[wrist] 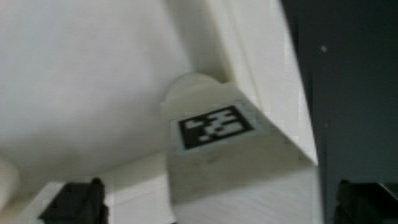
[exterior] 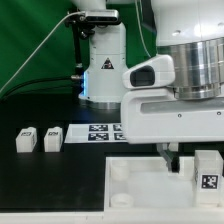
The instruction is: Assemble one leg
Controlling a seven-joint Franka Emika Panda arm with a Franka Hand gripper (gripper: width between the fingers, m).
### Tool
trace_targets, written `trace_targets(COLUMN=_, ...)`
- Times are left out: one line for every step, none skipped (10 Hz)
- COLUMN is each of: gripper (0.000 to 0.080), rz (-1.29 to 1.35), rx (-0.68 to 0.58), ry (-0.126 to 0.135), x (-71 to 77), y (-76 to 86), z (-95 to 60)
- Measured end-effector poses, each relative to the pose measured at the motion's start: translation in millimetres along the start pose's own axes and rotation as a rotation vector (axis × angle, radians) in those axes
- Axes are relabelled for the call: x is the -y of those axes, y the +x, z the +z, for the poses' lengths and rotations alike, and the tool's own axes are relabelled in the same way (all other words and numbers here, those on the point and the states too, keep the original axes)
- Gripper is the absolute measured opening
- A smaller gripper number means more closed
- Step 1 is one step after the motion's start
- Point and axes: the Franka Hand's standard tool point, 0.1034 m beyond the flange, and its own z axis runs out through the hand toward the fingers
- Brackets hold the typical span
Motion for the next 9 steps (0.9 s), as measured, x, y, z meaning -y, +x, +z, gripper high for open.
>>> trace_targets(gripper=0.0524, rz=-0.008, rx=-0.001, ry=0.0, x=-0.1, y=0.2, z=-0.1)
trace_targets(gripper=0.0524, rz=0.023, rx=-0.001, ry=0.001, x=0.2, y=0.1, z=-0.1)
trace_targets(gripper=0.0383, rz=0.039, rx=-0.001, ry=0.001, x=0.1, y=0.1, z=0.0)
trace_targets(gripper=0.029, rz=0.085, rx=0.0, ry=0.001, x=0.0, y=0.0, z=0.1)
trace_targets(gripper=0.029, rz=0.198, rx=0.001, ry=0.001, x=-0.7, y=-0.2, z=0.4)
trace_targets(gripper=0.0291, rz=0.314, rx=0.001, ry=0.0, x=-1.7, y=-0.1, z=0.5)
trace_targets(gripper=0.0291, rz=0.446, rx=0.002, ry=0.001, x=-2.6, y=0.0, z=0.5)
trace_targets(gripper=0.0291, rz=0.7, rx=0.01, ry=0.006, x=-4.9, y=-0.2, z=0.7)
trace_targets(gripper=0.0291, rz=0.923, rx=0.022, ry=0.015, x=-6.9, y=-0.8, z=1.2)
